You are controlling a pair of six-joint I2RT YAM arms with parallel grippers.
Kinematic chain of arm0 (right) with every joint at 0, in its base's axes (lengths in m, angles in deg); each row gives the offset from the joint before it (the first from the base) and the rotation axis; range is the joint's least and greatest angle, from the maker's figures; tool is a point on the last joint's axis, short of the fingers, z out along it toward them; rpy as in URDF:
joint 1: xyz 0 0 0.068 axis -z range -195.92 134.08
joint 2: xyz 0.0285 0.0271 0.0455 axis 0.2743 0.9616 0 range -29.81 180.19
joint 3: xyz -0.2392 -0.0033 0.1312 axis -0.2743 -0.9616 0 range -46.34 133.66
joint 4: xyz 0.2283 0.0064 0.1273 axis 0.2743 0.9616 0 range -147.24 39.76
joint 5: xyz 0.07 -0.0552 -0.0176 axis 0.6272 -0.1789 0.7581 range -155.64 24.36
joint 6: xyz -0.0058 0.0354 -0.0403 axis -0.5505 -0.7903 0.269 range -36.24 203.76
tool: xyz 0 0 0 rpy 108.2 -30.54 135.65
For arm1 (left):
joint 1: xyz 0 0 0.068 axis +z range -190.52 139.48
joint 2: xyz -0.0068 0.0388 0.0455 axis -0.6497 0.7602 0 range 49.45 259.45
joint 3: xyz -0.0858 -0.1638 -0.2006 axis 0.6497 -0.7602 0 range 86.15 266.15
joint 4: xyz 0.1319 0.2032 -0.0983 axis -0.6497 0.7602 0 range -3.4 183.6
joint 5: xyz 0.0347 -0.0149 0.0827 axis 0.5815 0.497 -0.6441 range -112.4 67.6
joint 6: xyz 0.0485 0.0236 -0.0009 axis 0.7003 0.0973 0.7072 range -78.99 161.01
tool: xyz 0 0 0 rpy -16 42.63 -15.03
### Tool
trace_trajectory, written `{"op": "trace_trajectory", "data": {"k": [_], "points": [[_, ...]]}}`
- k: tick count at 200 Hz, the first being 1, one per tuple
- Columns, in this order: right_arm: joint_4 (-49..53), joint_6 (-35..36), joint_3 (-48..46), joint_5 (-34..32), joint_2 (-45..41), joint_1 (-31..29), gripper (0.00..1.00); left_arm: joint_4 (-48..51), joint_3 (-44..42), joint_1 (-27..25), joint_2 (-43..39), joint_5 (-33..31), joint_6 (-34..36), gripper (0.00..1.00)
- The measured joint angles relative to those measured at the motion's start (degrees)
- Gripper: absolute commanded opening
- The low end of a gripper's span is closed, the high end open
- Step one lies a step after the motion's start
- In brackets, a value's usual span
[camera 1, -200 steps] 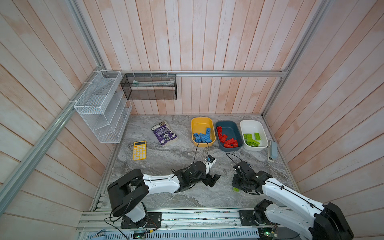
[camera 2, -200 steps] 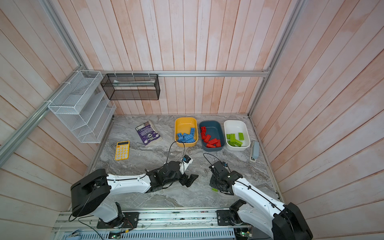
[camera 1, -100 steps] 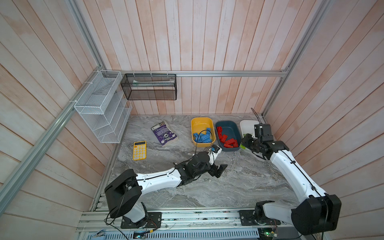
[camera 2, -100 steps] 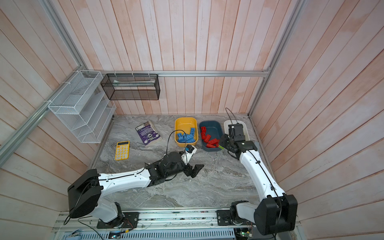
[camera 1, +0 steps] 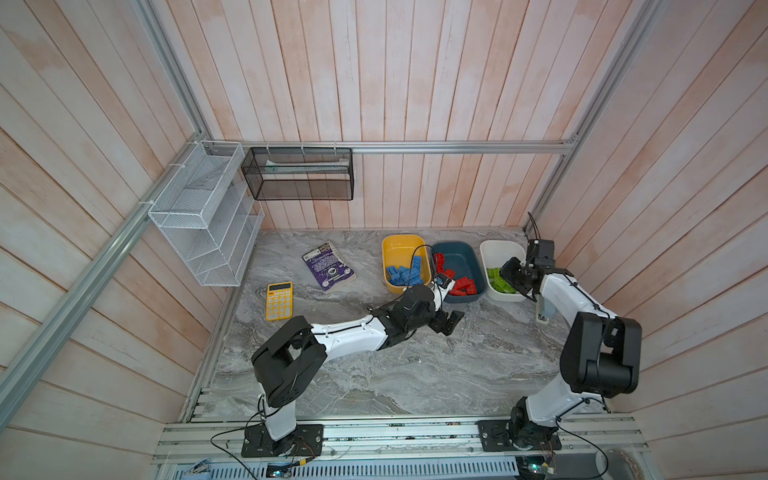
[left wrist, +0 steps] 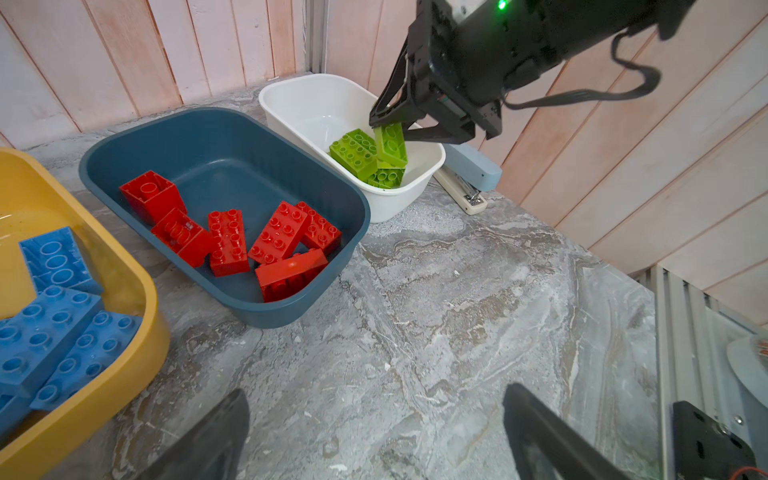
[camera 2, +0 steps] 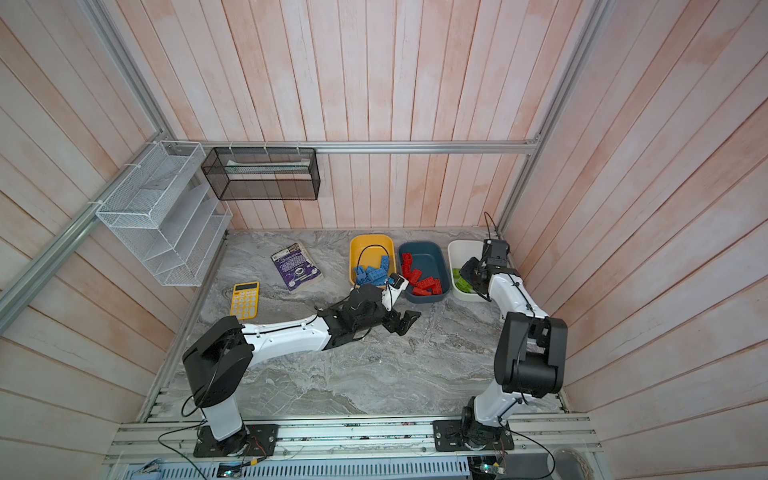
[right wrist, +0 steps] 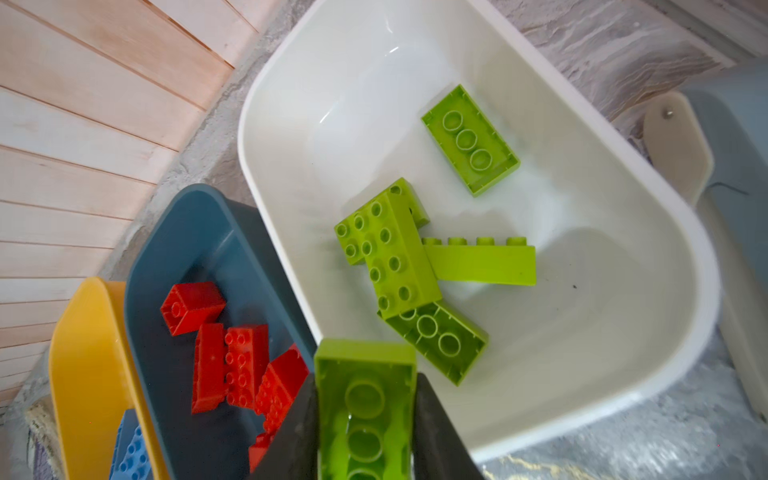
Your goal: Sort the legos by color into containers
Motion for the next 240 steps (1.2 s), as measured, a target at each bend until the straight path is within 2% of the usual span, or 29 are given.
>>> {"op": "trace_trajectory", "data": {"k": [25, 35, 56, 103, 130, 155, 178, 215, 240], "points": [[-1.95, 0.02, 1.14, 0.07, 3.02, 0.98, 0.35, 0.28, 2.38, 1.16, 2.16, 1.03, 0.17, 0.96], [-2.4, 0.02, 1.49, 0.17, 3.56, 1.38, 0.51, 0.39, 2.86, 1.68, 2.58, 1.4, 0.2, 0.96], [-3.23, 0.55, 2.62, 0.44, 4.35, 1.99, 0.68, 1.03, 3.74, 2.51, 2.93, 1.6, 0.44, 0.96], [-5.31, 2.08, 2.91, 0.17, 3.06, 2.12, 0.84, 1.36, 4.63, 3.17, 2.89, 2.71, 0.09, 0.96], [-8.22, 3.48, -0.35, 0.13, -2.99, 2.08, 0.93, 3.91, 4.55, 3.39, 0.9, 2.21, 0.09, 0.96], [-11.82, 5.62, -6.78, -1.18, -12.0, 1.33, 0.97, 5.84, 2.49, 3.43, -4.81, 0.15, 0.09, 0.96], [-15.5, 8.04, -13.29, -4.2, -19.17, -0.94, 1.0, 6.51, -3.74, 3.52, -14.64, -2.78, -0.35, 0.97], [-25.97, 14.19, -29.51, -12.66, -29.53, -13.75, 1.0, 8.72, -15.47, 4.46, -30.03, -12.0, -3.17, 1.0], [-36.87, 19.52, -41.27, -15.32, -34.51, -19.71, 1.0, 13.16, -22.86, 8.68, -37.35, -19.52, -8.37, 1.0]]}}
